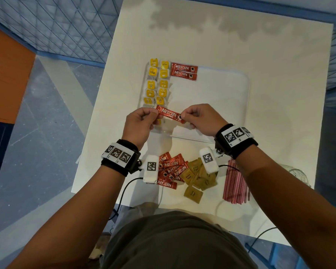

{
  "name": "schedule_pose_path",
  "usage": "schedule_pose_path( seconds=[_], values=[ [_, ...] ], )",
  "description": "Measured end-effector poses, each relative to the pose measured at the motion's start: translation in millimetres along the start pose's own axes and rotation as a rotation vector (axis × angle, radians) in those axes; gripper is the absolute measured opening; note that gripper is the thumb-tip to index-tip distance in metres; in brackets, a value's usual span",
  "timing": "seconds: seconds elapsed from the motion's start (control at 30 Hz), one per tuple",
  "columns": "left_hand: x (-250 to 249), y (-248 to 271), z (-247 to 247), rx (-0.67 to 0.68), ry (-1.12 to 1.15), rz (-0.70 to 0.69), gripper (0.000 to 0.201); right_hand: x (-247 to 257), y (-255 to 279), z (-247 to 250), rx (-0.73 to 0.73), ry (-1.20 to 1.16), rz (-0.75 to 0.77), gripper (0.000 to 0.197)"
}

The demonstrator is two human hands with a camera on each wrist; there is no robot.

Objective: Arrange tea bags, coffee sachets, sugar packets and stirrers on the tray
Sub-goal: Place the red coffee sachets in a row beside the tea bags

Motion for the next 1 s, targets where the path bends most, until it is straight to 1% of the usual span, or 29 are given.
schedule_pose_path(
  seconds=[0.13, 0.2, 0.3, 0.4, 0.47, 0.57, 0.63, 0.7, 0.8, 0.87, 1.0],
  values=[
    [-3.7, -3.1, -9.8, 0.022, -0.015, 0.006, 0.009, -1.5, -13.0, 8.6, -0.067, -0.096, -0.015, 0.018],
    [-5.2, -4.7, -13.0, 0.039, -0.067, 0.003, 0.012, -1.0, -19.5, 22.6, -0.162, -0.129, -0.011, 0.017],
    [-3.4, -6.2, -11.3, 0.073, -0.231, -0.013, 0.023, -3.0, -31.5, 53.8, -0.342, -0.107, -0.013, 0.022],
    [6.7, -2.8, -11.3, 0.165, -0.410, -0.020, 0.020, -10.1, -49.3, 72.5, -0.440, -0.073, -0.060, 0.027],
    [16.3, 2.7, -13.4, 0.238, -0.585, -0.015, 0.016, -15.2, -60.4, 79.3, -0.483, -0.061, -0.105, 0.026],
    [28.9, 13.7, -15.3, 0.327, -0.845, -0.022, 0.013, -19.4, -72.8, 84.0, -0.522, -0.028, -0.147, 0.029],
    [39.3, 20.3, -15.5, 0.367, -0.945, -0.012, 0.016, -19.5, -76.2, 85.8, -0.541, 0.004, -0.169, 0.026],
    [49.8, 26.0, -15.8, 0.399, -1.008, 0.002, 0.020, -19.2, -78.5, 86.0, -0.547, 0.032, -0.186, 0.024],
    [62.3, 32.7, -17.1, 0.446, -1.124, 0.012, 0.022, -17.2, -81.3, 85.0, -0.540, 0.067, -0.208, 0.027],
    [67.7, 36.3, -17.4, 0.473, -1.192, 0.007, 0.020, -15.4, -81.5, 86.4, -0.550, 0.084, -0.212, 0.030],
    [73.0, 44.4, -20.9, 0.519, -1.242, -0.033, 0.012, -16.1, -83.8, 86.2, -0.544, 0.119, -0.221, 0.030]
  ],
)
Point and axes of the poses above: each hand's wrist, its own y-axis away from the middle knuckle, its own z-axis out of the back of the hand, x = y × z, the point moved 10 cm from there along -y, towards the middle knuckle, and after that the axes turned 7 degrees about x, right-handed, at the moved point
